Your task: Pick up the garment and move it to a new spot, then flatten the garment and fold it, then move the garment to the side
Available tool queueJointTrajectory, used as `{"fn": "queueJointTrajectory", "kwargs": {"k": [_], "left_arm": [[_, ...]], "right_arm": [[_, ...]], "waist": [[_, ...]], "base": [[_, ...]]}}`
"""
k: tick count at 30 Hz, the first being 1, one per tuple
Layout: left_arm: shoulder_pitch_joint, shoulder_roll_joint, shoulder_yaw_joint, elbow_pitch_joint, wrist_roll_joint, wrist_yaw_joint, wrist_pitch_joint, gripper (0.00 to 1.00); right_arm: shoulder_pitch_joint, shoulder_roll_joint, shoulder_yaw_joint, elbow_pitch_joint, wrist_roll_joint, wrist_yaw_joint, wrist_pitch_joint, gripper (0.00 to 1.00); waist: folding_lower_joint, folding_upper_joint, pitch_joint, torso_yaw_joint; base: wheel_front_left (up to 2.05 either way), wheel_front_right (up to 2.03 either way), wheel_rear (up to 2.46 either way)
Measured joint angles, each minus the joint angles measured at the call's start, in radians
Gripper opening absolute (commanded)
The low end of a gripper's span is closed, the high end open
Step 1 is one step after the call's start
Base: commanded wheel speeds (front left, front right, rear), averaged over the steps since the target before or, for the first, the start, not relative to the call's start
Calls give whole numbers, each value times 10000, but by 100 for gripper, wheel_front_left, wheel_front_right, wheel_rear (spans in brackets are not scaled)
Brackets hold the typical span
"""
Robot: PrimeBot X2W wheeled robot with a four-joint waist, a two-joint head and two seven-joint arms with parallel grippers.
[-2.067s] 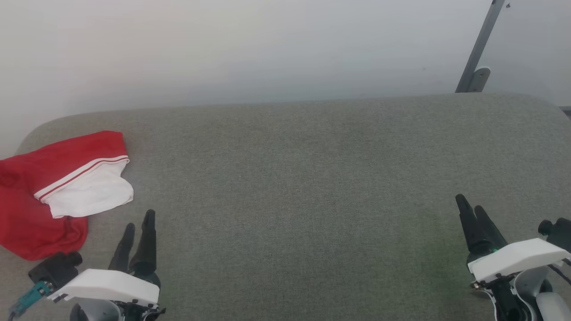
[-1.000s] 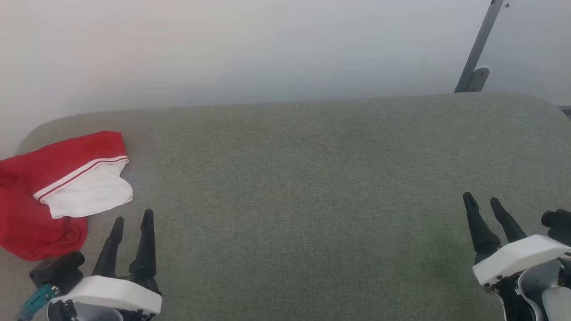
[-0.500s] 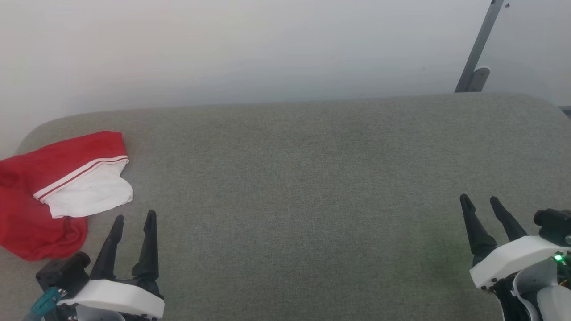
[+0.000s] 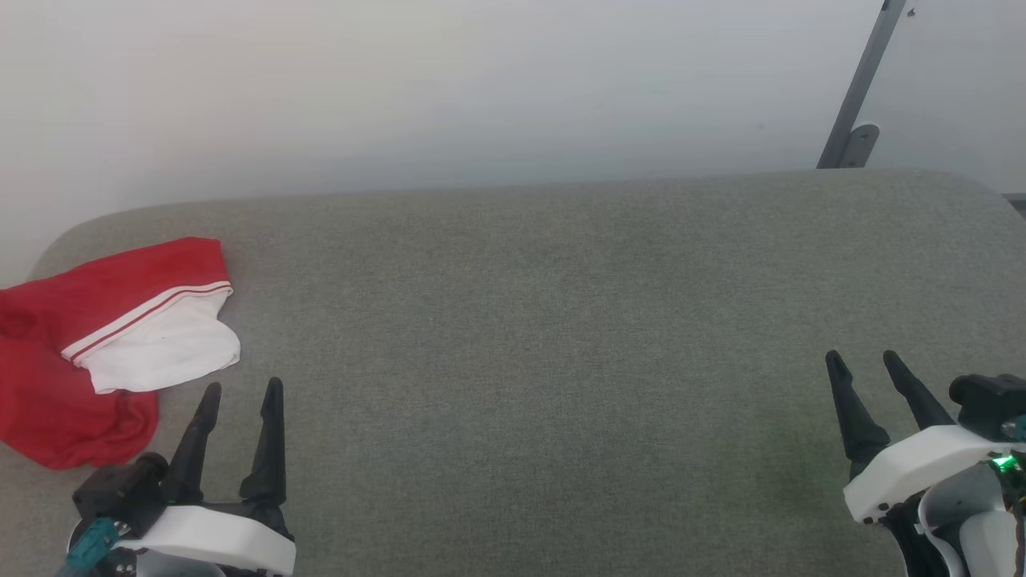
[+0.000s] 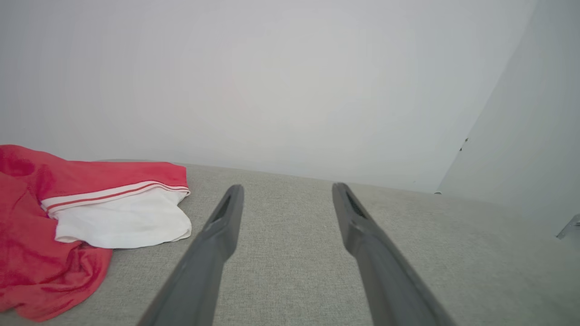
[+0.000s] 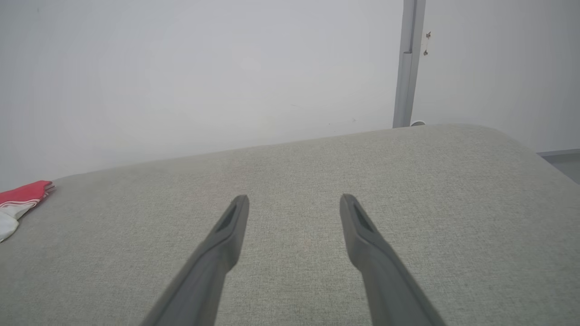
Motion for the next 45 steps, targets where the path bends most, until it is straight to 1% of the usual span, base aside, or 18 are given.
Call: {"fn": "queueJointTrajectory", "kwargs": {"k": [13,27,35,45], "left_arm": [[28,65,-2,-42,625,-27,-190,100],[51,81,-59,27,512,-29,-213,100],[30,251,359,130,378,-36,-213,100],[36,449,679,407,192,-25,-213,100]], "right_arm": [[-109,-77,86,54,-679,0,-176,100],[-108,-104,88,10,-660,0,-263,100],[-94,-125,491,-169,-617,0,-182,100],[-170,-40,1323,-159,-508,0,-29,100]], "waist": [[0,0,-33,-31],[0,0,-53,61],[0,0,-181,749],[0,0,-476,2119]], "base": [[0,0,0],[0,0,0],[0,0,0],[0,0,0]]}}
